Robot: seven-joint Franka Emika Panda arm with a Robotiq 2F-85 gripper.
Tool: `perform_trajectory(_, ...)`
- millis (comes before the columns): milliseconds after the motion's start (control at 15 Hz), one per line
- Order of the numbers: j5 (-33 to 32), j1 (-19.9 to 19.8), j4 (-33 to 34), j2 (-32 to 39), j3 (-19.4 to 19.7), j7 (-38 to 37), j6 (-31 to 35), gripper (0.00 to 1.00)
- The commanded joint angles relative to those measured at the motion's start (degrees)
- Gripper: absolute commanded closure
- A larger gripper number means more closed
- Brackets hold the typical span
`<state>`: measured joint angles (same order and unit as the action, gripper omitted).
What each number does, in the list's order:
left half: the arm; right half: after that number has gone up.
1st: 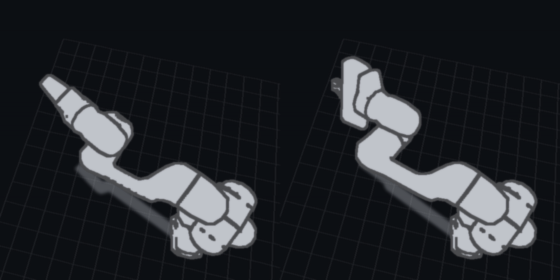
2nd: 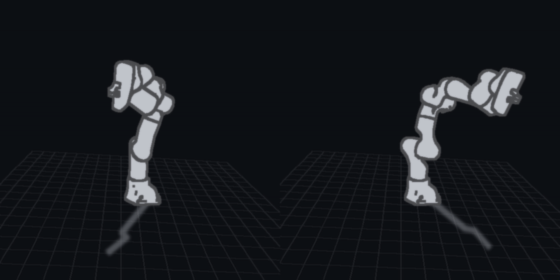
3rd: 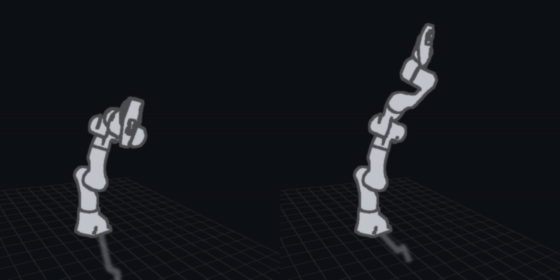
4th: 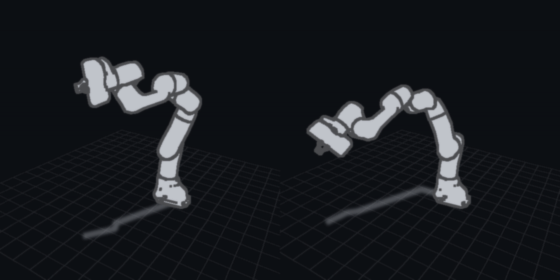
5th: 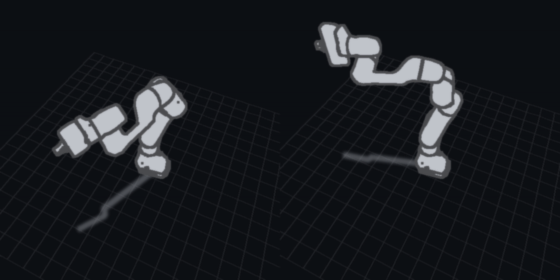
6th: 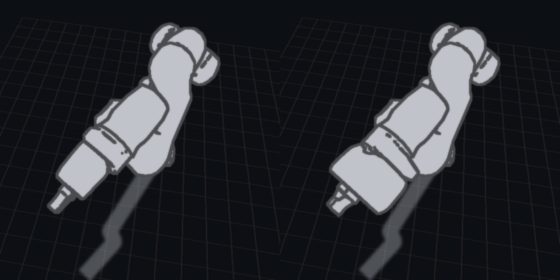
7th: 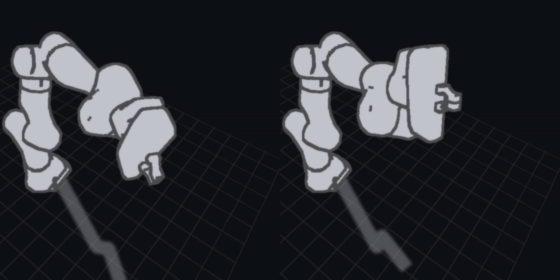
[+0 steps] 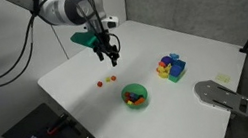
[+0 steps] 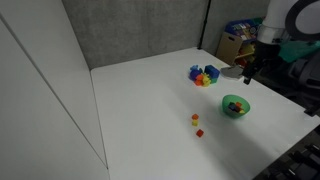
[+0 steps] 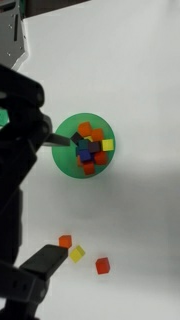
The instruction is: Remove an orange block from the green bowl and put it on the table
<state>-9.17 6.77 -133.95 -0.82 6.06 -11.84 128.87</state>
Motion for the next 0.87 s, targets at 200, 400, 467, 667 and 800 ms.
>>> perform_trajectory(200,8.1,-5.3,0.8,-10.6,-1.7,9.9,-12.1,0.00)
perform_trajectory(400,5.8,-6.5,0.8,-14.3,-2.2,10.5,-14.6,0.00)
perform_trajectory(467,5.6,-6.8,0.8,-15.2,-2.3,10.6,-15.0,0.00)
perform_trajectory(667,6.1,-7.1,0.6,-14.8,-2.7,9.7,-14.0,0.00)
perform_trajectory(800,5.5,-7.3,0.6,-15.8,-2.8,9.7,-14.4,0.00)
